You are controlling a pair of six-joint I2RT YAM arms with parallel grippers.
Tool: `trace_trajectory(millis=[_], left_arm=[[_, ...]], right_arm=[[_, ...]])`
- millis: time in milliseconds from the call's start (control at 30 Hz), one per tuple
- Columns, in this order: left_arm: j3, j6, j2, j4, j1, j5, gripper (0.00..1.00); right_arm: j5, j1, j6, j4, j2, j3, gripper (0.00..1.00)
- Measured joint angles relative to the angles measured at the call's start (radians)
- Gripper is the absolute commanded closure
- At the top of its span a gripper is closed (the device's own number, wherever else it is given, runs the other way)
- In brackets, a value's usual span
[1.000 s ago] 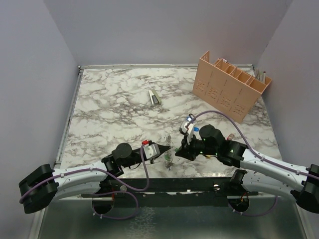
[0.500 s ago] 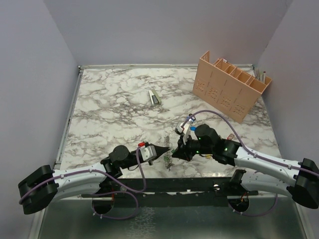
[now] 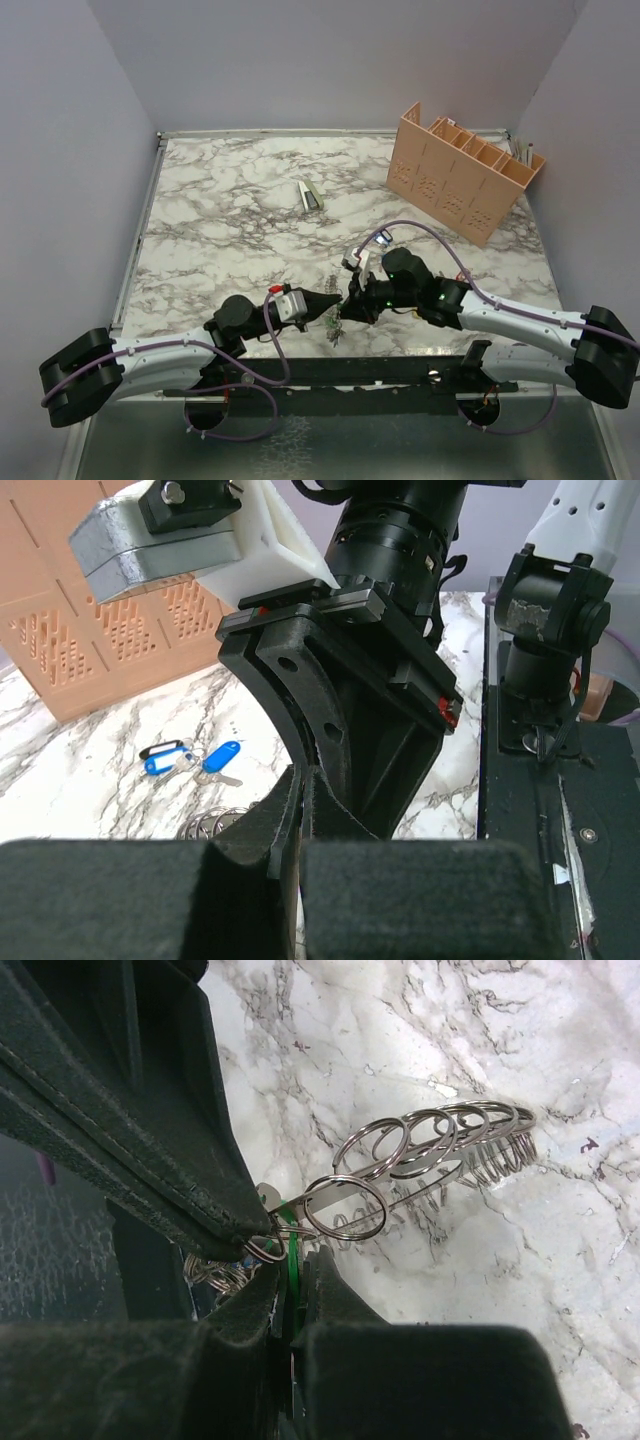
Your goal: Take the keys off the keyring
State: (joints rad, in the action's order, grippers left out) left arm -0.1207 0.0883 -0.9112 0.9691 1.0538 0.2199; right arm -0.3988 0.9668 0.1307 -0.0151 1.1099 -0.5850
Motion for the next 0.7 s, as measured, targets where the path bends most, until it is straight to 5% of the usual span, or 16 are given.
trace_trajectory(millis=[300,533,700], left_arm=[[0.011,-0.005,0.004,0.047,-0.001,-0.002,1.00],[0.011,0.005,0.037,0.053,-0.001,-0.027,0.68],[0.011,0.015,0.092,0.042,-0.001,-0.052,0.60]], right_arm=[[0.022,0.000,-0.013,-0.011,-0.050,0.004,0.99],[0.106,0.000,-0.047,-0.063,-0.188,0.012,0.99],[0.150,0.000,-0.077,-0.115,-0.241,0.012,0.99]])
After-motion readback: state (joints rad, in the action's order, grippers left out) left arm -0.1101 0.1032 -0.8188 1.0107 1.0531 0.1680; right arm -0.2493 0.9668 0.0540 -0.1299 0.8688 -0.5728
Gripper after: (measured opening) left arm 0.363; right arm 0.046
